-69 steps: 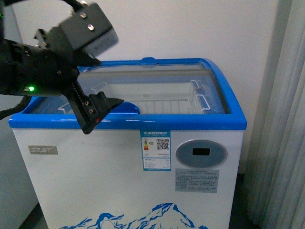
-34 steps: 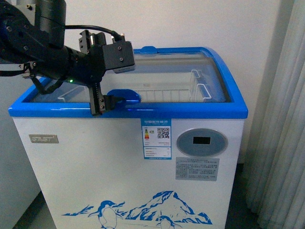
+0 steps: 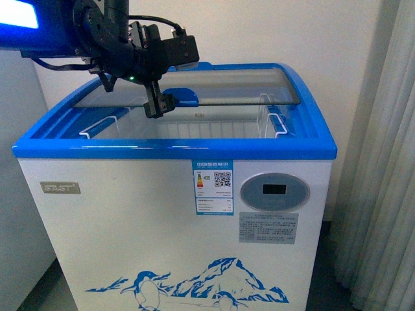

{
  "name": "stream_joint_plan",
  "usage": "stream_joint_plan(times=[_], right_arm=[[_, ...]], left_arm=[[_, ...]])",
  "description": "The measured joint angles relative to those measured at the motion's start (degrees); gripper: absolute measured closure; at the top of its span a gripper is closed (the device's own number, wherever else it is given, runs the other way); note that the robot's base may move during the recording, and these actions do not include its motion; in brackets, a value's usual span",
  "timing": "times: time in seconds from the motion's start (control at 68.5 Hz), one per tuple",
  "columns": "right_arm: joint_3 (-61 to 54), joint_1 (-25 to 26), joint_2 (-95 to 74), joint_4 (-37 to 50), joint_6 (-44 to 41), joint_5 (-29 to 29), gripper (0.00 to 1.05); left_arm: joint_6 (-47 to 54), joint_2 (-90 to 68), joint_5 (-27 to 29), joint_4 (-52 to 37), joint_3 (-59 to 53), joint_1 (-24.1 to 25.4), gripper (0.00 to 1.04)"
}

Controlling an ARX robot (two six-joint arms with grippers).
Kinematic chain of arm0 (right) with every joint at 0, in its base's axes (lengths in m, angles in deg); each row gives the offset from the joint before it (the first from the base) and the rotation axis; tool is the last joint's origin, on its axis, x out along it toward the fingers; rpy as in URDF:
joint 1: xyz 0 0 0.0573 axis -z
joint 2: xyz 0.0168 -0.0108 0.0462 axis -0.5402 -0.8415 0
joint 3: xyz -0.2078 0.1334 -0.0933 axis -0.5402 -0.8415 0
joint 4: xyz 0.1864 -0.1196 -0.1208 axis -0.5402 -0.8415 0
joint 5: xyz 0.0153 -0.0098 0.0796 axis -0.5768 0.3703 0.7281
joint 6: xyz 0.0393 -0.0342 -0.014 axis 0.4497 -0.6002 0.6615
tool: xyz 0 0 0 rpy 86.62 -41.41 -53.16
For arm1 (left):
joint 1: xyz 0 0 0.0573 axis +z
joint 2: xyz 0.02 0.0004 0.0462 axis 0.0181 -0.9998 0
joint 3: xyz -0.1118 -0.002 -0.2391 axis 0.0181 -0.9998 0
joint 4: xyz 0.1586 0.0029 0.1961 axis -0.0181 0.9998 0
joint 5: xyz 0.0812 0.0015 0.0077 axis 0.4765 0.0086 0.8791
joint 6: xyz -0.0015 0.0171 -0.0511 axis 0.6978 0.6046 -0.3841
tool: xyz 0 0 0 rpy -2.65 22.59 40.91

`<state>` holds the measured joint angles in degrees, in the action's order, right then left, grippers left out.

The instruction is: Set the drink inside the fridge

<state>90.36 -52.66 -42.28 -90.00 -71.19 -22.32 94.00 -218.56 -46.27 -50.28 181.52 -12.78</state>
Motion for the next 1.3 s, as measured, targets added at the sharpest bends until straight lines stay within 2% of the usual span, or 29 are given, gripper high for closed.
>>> stream_joint_plan(times=[0.088,0.117,0.146,0.175,0.35,0.584,0.627,0.686,0.861,1.036,1.226,1.269,1.299], right_arm=[[0.0,0.0,0.0,0.0,0.0,0.1,0.64],[0.0,0.0,0.0,0.0,0.0,0.1,0.64],[0.0,0.0,0.0,0.0,0.0,0.0,0.64],[0.0,0.0,0.0,0.0,0.0,0.0,0.64],[0.0,0.0,0.0,0.0,0.1,0.1,0.64],[0.0,0.0,0.0,0.0,0.1,0.0,0.64],[0.0,0.0,0.0,0.0,0.1,0.0,0.64],[0.0,0.0,0.0,0.0,0.1,0.0,0.64],[0.0,0.0,0.0,0.0,0.2,-0.4,0.64],[0.0,0.0,0.0,0.0,0.1,0.5,0.64],[0.0,0.0,0.0,0.0,0.2,-0.3,0.64],[0.0,0.0,0.0,0.0,0.2,-0.3,0.64],[0.0,0.0,0.0,0.0,0.2,-0.3,0.64]], left_arm=[[-1.1,-2.5,2.1,-2.0,3.5,0.0,0.08],[-2.4,-4.0,6.0,-3.7,5.4,0.0,0.08],[-2.4,-4.0,6.0,-3.7,5.4,0.0,0.08],[-3.9,-5.0,8.2,-5.0,6.7,0.1,0.08],[-11.3,-6.9,13.4,-8.3,9.1,-0.1,0.08],[-29.5,-6.4,21.0,-6.5,9.8,-0.6,0.08],[-35.5,-3.2,22.2,-8.7,4.1,-0.6,0.08],[-45.6,4.5,25.9,-14.4,-9.0,-0.4,0.08],[-67.6,33.6,22.1,-21.7,-44.6,3.5,0.08],[-77.0,58.7,15.0,-23.7,-74.1,4.0,0.08],[-82.0,75.2,10.2,-20.5,-99.9,5.7,0.08],[-81.2,79.5,10.1,-23.4,-105.6,7.4,0.12],[-79.8,83.1,9.8,-29.2,-110.3,9.0,0.17]])
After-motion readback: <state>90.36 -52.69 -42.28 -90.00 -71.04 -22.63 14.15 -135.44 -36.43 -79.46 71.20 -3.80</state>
